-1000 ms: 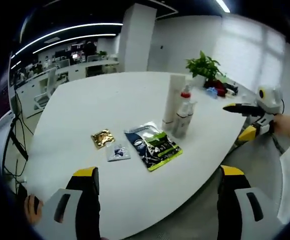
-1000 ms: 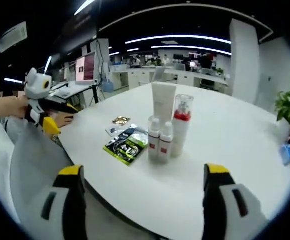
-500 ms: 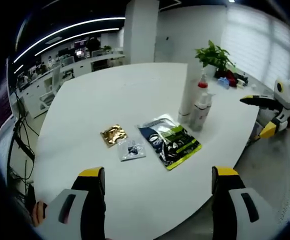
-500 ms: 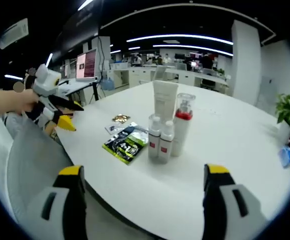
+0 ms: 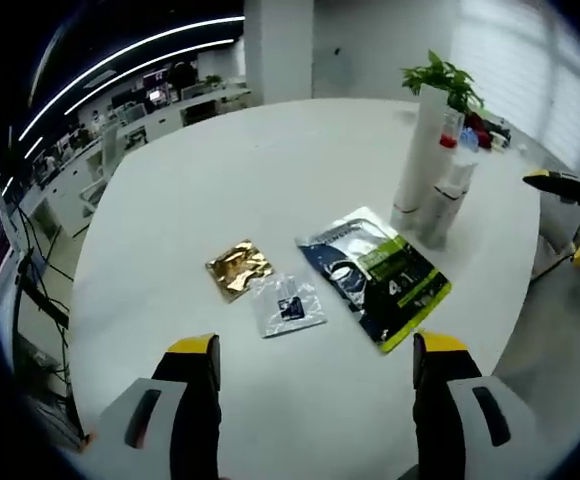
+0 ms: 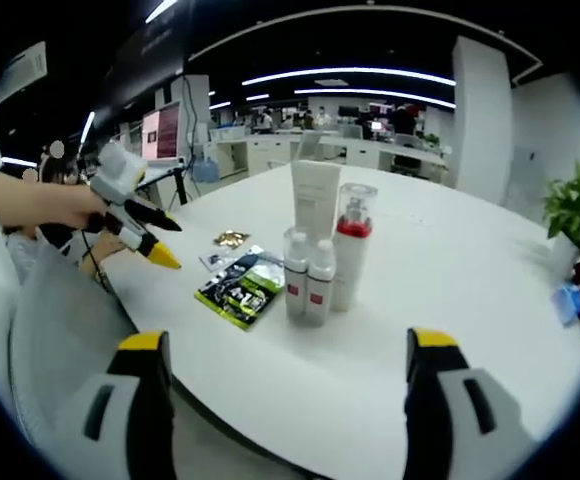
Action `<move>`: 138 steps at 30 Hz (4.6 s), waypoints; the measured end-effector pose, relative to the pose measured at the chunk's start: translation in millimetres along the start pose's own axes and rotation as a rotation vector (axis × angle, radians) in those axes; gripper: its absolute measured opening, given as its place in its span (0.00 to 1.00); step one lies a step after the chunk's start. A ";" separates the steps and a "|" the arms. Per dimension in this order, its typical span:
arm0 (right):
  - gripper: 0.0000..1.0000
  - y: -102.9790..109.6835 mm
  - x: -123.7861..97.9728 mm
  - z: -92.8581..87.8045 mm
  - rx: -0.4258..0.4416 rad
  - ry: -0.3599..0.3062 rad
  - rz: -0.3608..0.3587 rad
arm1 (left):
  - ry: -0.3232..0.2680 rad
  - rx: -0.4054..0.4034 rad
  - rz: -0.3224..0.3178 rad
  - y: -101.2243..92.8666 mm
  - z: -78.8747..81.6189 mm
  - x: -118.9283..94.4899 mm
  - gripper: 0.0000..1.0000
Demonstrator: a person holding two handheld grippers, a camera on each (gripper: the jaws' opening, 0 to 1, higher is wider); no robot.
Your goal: Arrange the skincare products in the storage area until every visible bottle or jar stands upright without overlapping.
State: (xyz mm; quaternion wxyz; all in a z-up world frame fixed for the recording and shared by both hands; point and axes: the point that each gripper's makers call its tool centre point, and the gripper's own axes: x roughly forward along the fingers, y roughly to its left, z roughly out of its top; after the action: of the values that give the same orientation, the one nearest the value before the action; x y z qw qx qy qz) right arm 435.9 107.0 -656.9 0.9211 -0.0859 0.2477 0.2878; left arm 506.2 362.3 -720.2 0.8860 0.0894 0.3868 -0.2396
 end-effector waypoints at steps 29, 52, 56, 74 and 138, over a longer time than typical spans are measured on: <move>0.99 -5.5 2.2 -7.0 0.024 0.038 -0.023 | 0.124 0.018 0.028 21.4 -2.3 64.7 0.54; 0.98 -8.8 1.6 -7.9 0.027 0.038 -0.038 | 0.109 0.009 0.020 30.7 1.3 63.0 0.38; 0.98 -9.2 1.4 -7.3 0.027 0.034 -0.040 | 0.095 0.097 -0.026 31.6 6.4 50.5 0.38; 0.98 -8.7 1.0 -6.4 0.016 0.032 -0.045 | 0.208 0.545 -0.345 9.0 -6.9 28.5 0.38; 0.98 -5.7 2.4 -7.8 -0.002 0.046 -0.041 | 0.243 0.745 -0.490 -13.1 -23.1 23.8 0.53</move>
State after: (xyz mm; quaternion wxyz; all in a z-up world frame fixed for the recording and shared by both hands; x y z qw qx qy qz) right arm 437.7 101.2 -664.7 0.9208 -0.0986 0.2667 0.2670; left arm 498.8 350.5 -753.0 0.6588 0.3352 0.3851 -0.5525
